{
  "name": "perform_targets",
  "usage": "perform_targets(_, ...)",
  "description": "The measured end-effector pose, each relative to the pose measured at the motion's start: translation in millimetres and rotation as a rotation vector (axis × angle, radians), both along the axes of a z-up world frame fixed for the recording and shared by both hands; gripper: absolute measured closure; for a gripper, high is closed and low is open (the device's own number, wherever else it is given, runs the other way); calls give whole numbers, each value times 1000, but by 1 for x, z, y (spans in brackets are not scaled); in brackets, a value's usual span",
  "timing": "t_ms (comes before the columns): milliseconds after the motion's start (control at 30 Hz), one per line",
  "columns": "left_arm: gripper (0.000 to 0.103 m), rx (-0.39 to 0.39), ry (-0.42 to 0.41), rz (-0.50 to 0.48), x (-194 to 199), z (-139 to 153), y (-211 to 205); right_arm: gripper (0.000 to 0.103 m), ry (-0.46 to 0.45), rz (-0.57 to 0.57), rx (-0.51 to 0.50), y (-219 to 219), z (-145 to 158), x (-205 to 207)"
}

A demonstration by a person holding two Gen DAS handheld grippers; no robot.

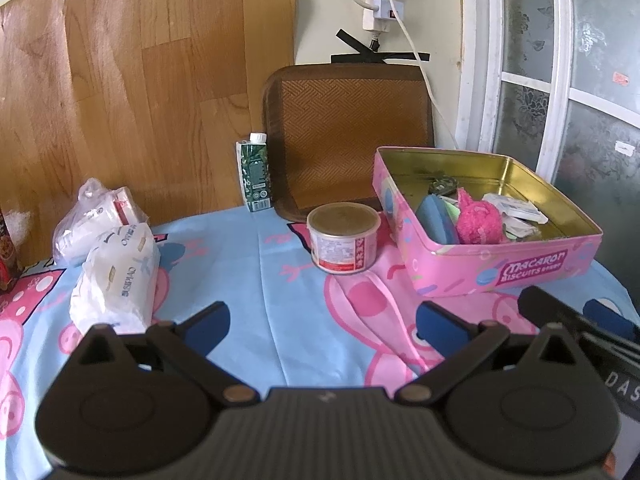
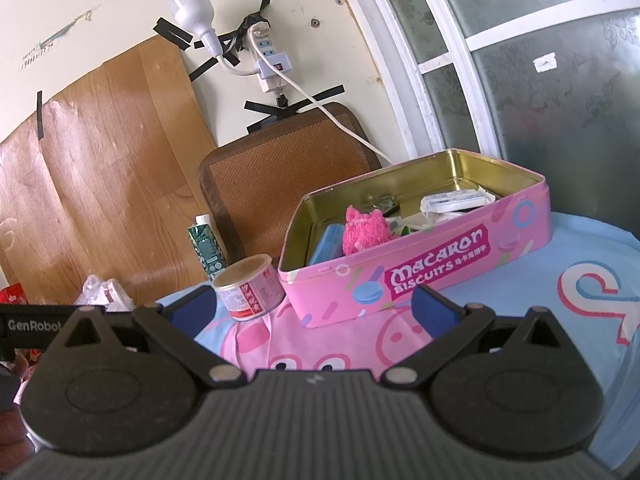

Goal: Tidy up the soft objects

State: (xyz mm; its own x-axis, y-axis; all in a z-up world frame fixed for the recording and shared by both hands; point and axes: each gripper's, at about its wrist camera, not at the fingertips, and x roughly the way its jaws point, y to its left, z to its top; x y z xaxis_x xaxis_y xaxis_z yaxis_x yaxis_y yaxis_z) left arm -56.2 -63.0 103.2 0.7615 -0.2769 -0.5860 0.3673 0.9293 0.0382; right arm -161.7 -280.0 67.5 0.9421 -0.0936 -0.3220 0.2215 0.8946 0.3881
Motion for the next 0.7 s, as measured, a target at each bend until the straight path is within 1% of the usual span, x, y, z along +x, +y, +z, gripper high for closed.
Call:
perform_targets(333,0,2,-23,-1,-4,4,-2,0,1,2,-2,0,-1,-1)
perform_targets(700,0,2,-19,-3,-4,4,-3,0,-2,-5,-5,-1,-1,-3)
